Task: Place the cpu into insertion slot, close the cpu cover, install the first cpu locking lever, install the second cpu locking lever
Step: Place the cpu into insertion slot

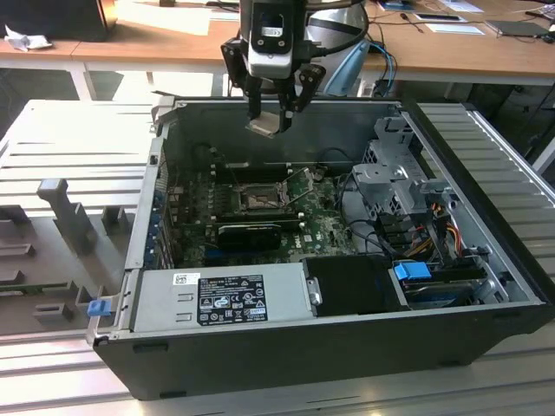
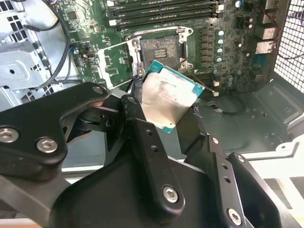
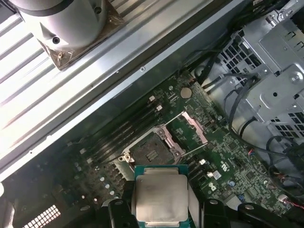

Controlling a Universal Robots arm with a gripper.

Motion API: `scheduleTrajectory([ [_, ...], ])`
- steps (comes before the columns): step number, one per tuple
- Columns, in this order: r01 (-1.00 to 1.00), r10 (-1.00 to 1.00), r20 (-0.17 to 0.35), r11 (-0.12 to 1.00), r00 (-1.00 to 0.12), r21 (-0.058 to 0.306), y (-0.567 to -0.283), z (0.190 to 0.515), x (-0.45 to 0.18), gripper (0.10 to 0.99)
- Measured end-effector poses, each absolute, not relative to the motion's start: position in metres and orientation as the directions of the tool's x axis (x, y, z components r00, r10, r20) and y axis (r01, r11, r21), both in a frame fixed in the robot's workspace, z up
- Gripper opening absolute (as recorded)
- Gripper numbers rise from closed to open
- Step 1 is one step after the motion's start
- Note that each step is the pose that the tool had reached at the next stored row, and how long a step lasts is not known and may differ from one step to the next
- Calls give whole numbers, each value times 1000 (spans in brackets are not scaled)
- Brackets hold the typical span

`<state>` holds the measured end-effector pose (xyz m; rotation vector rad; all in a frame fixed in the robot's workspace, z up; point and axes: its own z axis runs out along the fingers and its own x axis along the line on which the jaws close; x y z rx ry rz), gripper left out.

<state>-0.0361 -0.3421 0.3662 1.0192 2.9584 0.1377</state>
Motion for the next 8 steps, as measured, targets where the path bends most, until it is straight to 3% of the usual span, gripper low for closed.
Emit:
scheduleTrajectory([
  [8, 711, 712, 20, 698, -702, 86, -342, 365, -36, 529],
])
